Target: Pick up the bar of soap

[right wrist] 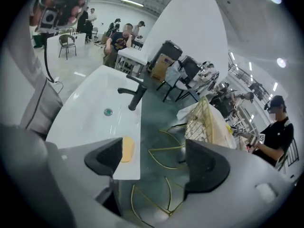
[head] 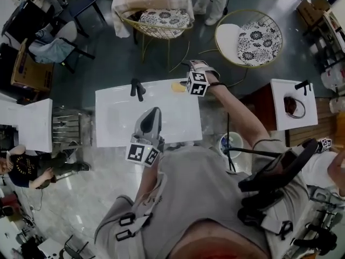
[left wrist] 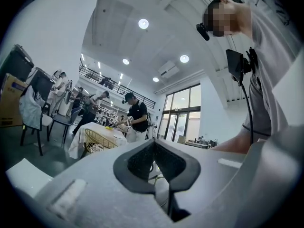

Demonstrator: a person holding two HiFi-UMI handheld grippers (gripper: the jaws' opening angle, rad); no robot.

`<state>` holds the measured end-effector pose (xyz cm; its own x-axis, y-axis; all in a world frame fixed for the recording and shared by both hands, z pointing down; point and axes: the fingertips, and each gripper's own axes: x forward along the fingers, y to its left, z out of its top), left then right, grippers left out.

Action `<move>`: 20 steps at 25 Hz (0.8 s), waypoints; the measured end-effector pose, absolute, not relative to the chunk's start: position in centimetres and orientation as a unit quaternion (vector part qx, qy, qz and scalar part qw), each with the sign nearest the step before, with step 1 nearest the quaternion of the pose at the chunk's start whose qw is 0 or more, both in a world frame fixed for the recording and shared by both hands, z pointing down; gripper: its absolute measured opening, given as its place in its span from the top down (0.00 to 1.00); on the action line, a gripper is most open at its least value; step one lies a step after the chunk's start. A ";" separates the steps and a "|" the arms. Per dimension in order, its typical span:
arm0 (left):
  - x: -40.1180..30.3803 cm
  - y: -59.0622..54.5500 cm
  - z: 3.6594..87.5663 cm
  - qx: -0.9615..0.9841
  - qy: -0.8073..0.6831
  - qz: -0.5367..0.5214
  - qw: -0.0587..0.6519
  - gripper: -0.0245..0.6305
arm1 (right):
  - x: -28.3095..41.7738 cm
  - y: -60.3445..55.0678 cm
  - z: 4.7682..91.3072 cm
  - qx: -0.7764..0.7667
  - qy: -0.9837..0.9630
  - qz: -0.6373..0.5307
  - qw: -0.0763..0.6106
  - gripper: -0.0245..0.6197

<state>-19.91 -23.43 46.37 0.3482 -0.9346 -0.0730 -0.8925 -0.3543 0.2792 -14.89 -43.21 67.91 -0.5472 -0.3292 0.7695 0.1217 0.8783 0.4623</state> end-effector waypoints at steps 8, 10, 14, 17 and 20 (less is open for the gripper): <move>-20.8 -22.7 47.2 0.800 -0.581 -0.107 0.105 0.97 | -16.5 -44.6 76.8 0.027 -0.834 -0.173 0.523 0.35; -21.1 -22.7 47.3 0.797 -0.586 -0.106 0.105 0.97 | -16.5 -44.7 78.6 0.024 -0.830 -0.160 0.534 0.35; -22.0 -22.5 47.6 0.787 -0.599 -0.103 0.108 0.97 | -16.5 -43.9 81.6 -0.003 -0.816 -0.159 0.556 0.36; -22.6 -22.6 47.8 0.781 -0.606 -0.100 0.109 0.97 | -16.7 -42.8 83.1 -0.032 -0.811 -0.155 0.564 0.37; -22.8 -22.7 47.9 0.777 -0.612 -0.099 0.110 0.97 | -16.7 -42.5 84.6 -0.045 -0.807 -0.154 0.569 0.44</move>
